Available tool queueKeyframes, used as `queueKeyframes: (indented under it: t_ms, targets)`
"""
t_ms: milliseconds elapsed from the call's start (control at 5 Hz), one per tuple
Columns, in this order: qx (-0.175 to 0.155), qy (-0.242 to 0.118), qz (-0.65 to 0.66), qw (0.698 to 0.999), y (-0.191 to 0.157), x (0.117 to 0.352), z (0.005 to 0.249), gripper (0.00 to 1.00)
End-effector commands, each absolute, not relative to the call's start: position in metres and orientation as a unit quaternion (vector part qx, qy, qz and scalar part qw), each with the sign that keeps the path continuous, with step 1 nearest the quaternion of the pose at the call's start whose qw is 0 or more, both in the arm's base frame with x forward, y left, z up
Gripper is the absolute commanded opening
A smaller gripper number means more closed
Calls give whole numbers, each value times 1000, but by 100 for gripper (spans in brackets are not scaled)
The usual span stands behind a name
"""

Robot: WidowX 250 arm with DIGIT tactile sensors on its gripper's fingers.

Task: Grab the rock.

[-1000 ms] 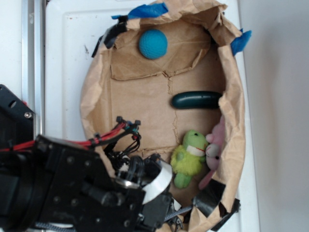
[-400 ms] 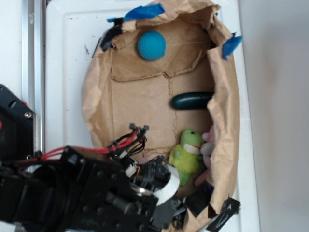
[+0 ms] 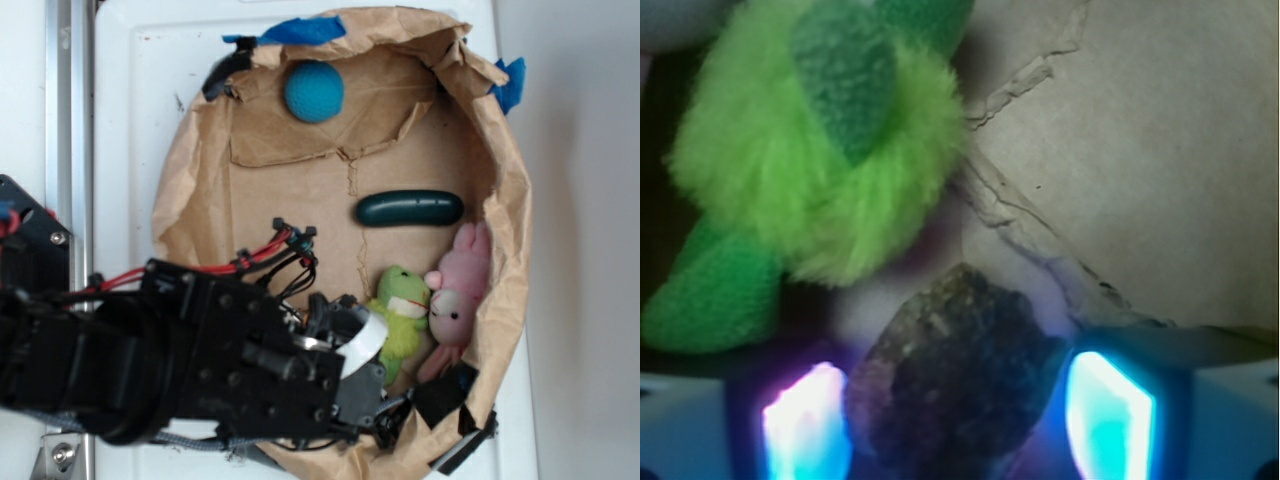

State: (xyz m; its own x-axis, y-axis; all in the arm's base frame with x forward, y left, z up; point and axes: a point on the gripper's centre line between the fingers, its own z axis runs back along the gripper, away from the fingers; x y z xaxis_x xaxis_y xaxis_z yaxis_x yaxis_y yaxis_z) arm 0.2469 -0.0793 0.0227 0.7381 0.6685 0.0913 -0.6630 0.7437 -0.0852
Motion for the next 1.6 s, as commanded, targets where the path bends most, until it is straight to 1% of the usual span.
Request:
queueKeyframes:
  t_ms: [0,200,400,600,800,1000,1200,1400]
  targets:
    - [-27,-70,377,923,-63,255,27,0]
    - [-11,-65,357,932,-53,261,27,0]
    - [-4,-92,334,938,-29,264,45,0]
    - [3,-99,275,956,-3,268,71,0]
    - [4,-117,231,966,21,273,100,0]
    - [-11,-149,165,975,35,267,135,0]
    - [-35,-181,130,974,44,261,171,0]
    - [-62,-164,116,978,43,260,189,0]
